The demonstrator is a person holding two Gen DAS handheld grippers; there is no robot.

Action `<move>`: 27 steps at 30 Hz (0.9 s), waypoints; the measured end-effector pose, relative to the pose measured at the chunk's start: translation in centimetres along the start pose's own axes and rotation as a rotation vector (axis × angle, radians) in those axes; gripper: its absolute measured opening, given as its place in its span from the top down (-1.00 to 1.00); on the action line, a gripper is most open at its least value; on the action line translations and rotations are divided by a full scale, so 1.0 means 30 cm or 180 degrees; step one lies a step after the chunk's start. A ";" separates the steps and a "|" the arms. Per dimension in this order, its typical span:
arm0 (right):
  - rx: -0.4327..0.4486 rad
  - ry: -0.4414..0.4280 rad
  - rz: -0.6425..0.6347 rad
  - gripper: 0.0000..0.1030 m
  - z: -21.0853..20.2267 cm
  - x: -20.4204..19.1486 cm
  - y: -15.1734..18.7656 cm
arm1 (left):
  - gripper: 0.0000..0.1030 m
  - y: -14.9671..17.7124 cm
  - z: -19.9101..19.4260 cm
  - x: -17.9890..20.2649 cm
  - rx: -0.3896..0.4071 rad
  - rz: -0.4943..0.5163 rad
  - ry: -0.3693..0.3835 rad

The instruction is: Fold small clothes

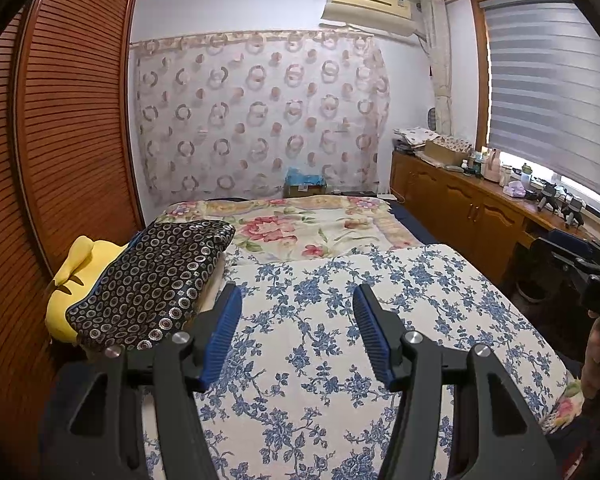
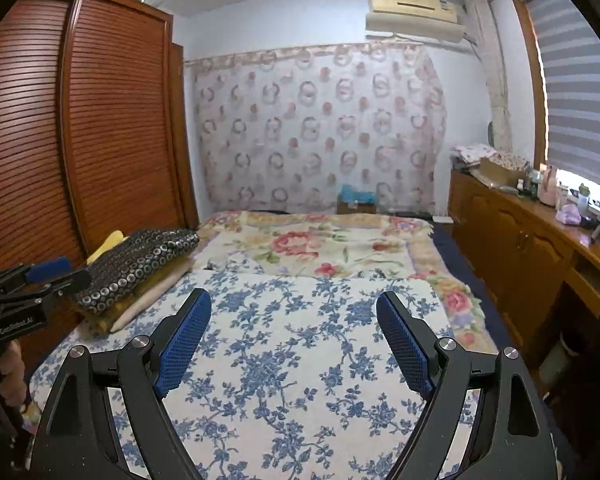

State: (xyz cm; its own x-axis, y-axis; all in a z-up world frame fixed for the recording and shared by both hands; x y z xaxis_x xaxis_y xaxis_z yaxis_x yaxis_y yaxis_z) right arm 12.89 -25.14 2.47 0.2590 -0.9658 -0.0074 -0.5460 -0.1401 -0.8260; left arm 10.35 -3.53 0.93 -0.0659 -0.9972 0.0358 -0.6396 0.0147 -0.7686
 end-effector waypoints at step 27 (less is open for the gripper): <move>-0.0005 0.0016 0.0015 -0.69 -0.017 0.000 0.007 | -0.13 0.000 -0.021 -0.012 0.0044 -0.0056 -0.0045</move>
State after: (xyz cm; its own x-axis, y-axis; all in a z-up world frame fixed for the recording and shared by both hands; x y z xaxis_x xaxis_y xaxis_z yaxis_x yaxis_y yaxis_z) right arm 12.37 -25.28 2.57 0.2524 -0.9676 -0.0085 -0.5485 -0.1358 -0.8251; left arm 9.89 -3.12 1.32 -0.0439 -0.9982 0.0404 -0.6299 -0.0037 -0.7767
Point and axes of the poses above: each gripper's, at about its wrist camera, not at the fingertips, and z roughly the way its jaws point, x to its right, y to its underside, the point moved 6 cm from there along z, roughly the way its jaws point, and after that the axes turned 14 degrees about -x, right-handed, at the moved point
